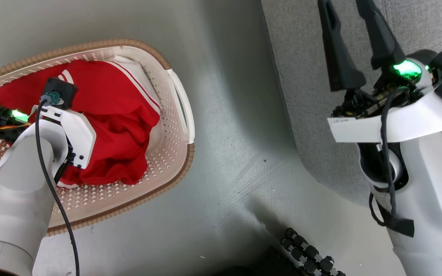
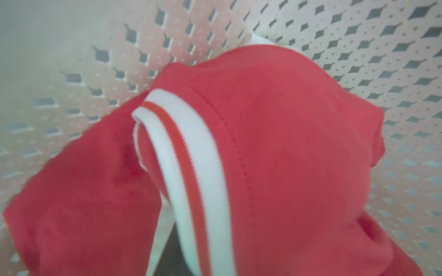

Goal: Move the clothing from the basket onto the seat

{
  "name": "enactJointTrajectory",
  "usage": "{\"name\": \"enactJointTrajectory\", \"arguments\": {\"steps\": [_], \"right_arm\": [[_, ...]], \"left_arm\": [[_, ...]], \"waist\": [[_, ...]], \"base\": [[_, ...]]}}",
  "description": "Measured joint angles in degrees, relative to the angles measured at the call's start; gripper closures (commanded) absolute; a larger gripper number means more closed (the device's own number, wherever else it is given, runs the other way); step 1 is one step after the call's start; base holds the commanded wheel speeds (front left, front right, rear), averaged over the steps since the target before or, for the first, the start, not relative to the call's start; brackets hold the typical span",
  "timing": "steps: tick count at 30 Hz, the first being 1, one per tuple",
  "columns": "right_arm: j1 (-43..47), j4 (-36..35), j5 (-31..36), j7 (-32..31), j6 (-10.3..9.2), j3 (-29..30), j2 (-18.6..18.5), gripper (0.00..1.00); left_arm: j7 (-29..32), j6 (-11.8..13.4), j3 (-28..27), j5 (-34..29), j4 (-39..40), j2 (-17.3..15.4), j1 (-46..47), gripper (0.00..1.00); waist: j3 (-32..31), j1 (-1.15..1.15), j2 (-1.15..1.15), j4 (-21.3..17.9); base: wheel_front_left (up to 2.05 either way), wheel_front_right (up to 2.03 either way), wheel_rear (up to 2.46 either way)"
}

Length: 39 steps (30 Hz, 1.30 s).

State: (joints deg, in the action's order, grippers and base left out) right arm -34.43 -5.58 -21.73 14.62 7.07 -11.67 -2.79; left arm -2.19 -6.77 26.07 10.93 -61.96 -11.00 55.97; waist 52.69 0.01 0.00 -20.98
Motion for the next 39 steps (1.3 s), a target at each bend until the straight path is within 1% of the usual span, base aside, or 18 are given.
{"name": "enactJointTrajectory", "arguments": {"steps": [10,14,22,29,39], "right_arm": [[-0.41,0.05,0.01,0.00,0.00,1.43,-0.01,0.00],[-0.43,0.26,0.13,0.00,0.00,1.89,-0.01,0.00],[-0.46,1.62,1.86,0.00,0.00,2.01,-0.01,0.00],[-0.46,2.82,3.36,0.01,0.00,2.12,-0.02,0.00],[-0.20,4.79,5.34,0.01,0.00,2.77,-0.04,0.00]], "left_arm": [[-3.55,-0.04,1.25,0.12,0.12,0.24,-0.27,1.00],[-5.39,-0.46,1.66,0.25,0.30,0.37,-1.29,1.00],[-8.68,-0.51,2.15,2.58,1.42,2.21,-3.11,1.00],[-10.34,-0.51,3.08,5.47,3.53,4.24,-5.96,1.00],[-11.59,-0.51,4.57,9.31,7.53,5.36,-9.61,1.00]], "waist": [[-2.15,0.00,0.00,0.60],[-3.40,0.00,0.00,0.85],[-6.53,0.00,0.00,1.89],[-9.88,0.00,0.00,3.31],[-15.21,0.00,0.00,5.66]], "base": [[0.00,0.00,0.00],[0.00,0.00,0.00],[0.00,0.00,0.00],[0.00,0.00,0.00],[0.00,0.00,0.00]]}}
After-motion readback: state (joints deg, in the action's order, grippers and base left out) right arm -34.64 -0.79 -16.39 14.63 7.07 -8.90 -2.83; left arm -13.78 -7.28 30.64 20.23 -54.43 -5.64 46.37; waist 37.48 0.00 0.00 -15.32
